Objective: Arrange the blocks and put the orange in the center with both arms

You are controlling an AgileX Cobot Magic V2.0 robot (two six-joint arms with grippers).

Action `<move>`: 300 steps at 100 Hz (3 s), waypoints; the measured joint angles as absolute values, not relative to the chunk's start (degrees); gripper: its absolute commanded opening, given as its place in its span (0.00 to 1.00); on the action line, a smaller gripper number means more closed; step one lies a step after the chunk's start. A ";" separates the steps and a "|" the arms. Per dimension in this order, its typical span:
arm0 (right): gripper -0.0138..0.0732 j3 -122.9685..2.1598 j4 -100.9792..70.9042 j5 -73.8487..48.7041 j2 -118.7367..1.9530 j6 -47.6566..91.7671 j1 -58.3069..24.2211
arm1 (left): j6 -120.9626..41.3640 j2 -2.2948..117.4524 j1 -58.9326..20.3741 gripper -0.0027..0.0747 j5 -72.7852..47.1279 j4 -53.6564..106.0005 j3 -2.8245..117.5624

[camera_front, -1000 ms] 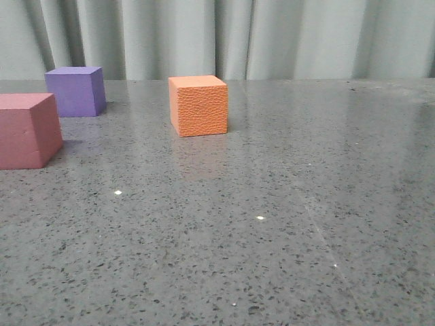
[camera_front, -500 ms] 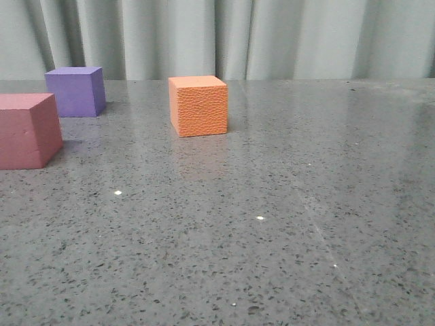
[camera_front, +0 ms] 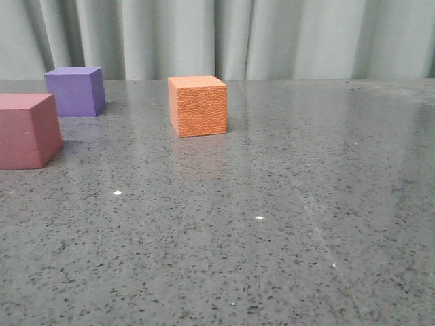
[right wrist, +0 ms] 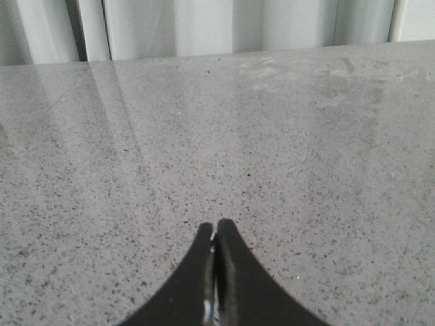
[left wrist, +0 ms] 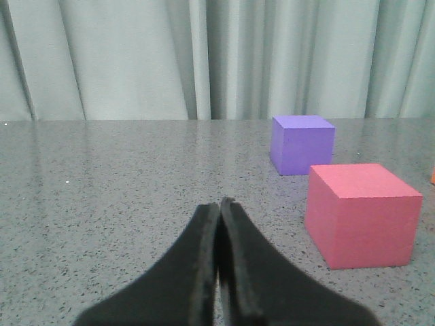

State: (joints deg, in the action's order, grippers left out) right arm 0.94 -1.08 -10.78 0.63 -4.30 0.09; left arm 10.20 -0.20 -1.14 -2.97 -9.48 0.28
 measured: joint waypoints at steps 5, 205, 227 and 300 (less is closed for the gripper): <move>0.08 1.36 -1.08 -10.93 0.63 -4.30 0.09 | 10.20 -0.20 -1.14 0.02 -2.97 -9.48 0.28; 0.08 1.60 -1.29 -14.48 0.63 -4.16 0.09 | 7.63 51.95 -1.45 0.06 -41.31 5.80 65.11; 0.08 1.60 -1.29 -14.48 0.63 -4.16 0.09 | -8.26 57.41 -1.45 0.76 -42.37 17.77 66.18; 0.08 1.60 -1.29 -14.48 0.63 -4.10 0.09 | -14.20 70.84 -23.31 0.81 -26.76 31.11 67.49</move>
State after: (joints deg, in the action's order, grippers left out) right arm 1.60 -1.29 -14.48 0.63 -4.10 0.09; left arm -14.20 70.84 -23.31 -26.76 31.11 67.49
